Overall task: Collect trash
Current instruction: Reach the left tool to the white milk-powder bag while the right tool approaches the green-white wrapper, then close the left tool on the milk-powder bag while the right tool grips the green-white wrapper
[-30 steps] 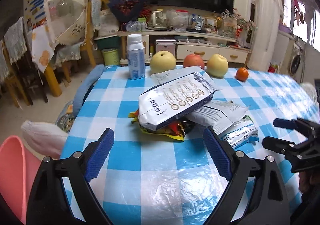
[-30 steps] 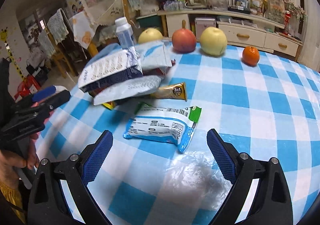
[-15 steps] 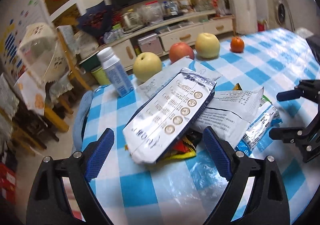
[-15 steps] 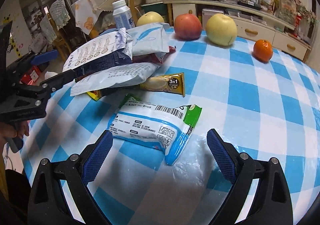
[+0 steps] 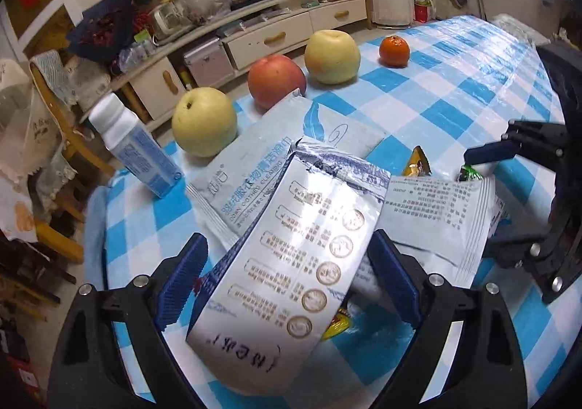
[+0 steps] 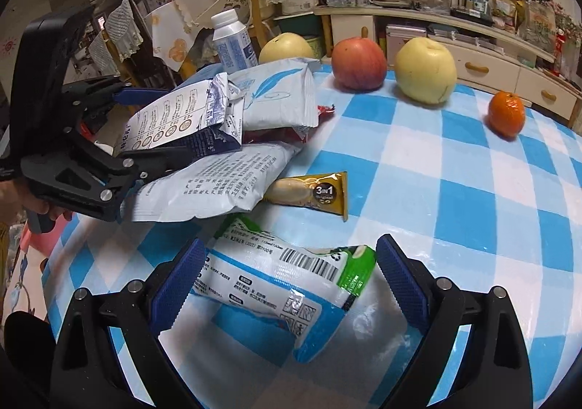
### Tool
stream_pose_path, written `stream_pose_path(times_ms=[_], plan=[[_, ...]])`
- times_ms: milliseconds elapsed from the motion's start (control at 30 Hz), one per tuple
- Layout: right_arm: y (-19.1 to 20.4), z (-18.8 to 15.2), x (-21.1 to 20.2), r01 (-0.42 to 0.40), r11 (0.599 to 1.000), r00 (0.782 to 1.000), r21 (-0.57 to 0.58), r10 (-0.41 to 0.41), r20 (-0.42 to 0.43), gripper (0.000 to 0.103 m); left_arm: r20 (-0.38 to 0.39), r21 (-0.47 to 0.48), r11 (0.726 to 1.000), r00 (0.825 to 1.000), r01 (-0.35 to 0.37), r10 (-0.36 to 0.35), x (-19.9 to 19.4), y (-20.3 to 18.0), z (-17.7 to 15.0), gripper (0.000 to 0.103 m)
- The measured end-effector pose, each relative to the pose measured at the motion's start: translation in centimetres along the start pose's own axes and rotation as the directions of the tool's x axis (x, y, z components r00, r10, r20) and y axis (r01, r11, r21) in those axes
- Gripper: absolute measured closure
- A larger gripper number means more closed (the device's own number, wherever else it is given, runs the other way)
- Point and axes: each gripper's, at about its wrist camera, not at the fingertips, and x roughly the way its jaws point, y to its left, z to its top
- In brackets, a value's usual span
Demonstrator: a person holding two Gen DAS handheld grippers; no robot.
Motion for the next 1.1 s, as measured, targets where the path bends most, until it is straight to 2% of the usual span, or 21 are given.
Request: stream_pose_path(times_ms=[67, 133, 300, 467, 567, 667, 767, 900, 1000, 1100], plan=[[0.2, -0.1, 0.5, -0.002, 1.000, 1.000, -0.024, 0.002, -0.021, 0.009, -0.007, -0.019, 1.000, 1.000, 0.020, -0.020, 0.4, -0.1, 0.0, 0.023], [0.2, -0.3, 0.7, -0.005, 0.999, 0.999, -0.049, 0.003, -0.043, 0.009, -0.006, -0.041, 0.999, 1.000, 0.027, -0.028, 0.4, -0.3, -0.1, 0.025], [0.1, -1.1, 0.7, -0.069, 0.997, 0.994, -0.043, 0.065, -0.087, 0.009, -0.003, -0.071, 0.997, 0.999, 0.040, -0.040, -0.1, -1.2, -1.0, 0.034], [1.7, -2.2, -0.1, -0.147, 0.986, 0.981, -0.082, 0.135, -0.139, 0.008, -0.006, -0.107, 0.993, 0.999, 0.045, -0.046, -1.1, -2.5, -2.2, 0.037], [3.0, -3.2, -0.8, -0.206, 0.969, 0.967, -0.135, 0.180, -0.182, 0.008, -0.003, -0.184, 0.981, 0.998, 0.057, -0.058, -1.9, -2.6, -3.6, 0.038], [4.2, -4.1, -1.6, -0.231, 0.955, 0.961, -0.189, 0.193, -0.200, 0.008, 0.010, -0.269, 0.961, 0.998, 0.069, -0.069, -2.6, -2.1, -5.2, 0.038], [5.1, -4.5, -2.2, -0.181, 0.955, 0.976, -0.234, 0.145, -0.162, 0.008, 0.034, -0.335, 0.939, 0.997, 0.075, -0.068, -3.6, -2.0, -6.6, 0.038], [5.3, -3.7, -2.1, -0.082, 0.965, 0.994, -0.248, 0.062, -0.089, 0.008, 0.057, -0.439, 0.896, 0.997, 0.071, -0.051, -5.0, -1.6, -8.3, 0.038], [5.2, -3.2, -1.0, -0.022, 0.968, 0.998, -0.248, 0.005, -0.068, 0.008, 0.076, -0.497, 0.865, 0.997, 0.062, -0.028, -6.1, -1.2, -9.4, 0.038], [4.8, -2.6, 0.4, -0.003, 0.971, 0.997, -0.239, -0.016, -0.080, 0.008, 0.095, -0.563, 0.824, 0.995, 0.063, -0.011, -7.3, -0.7, -10.5, 0.038]])
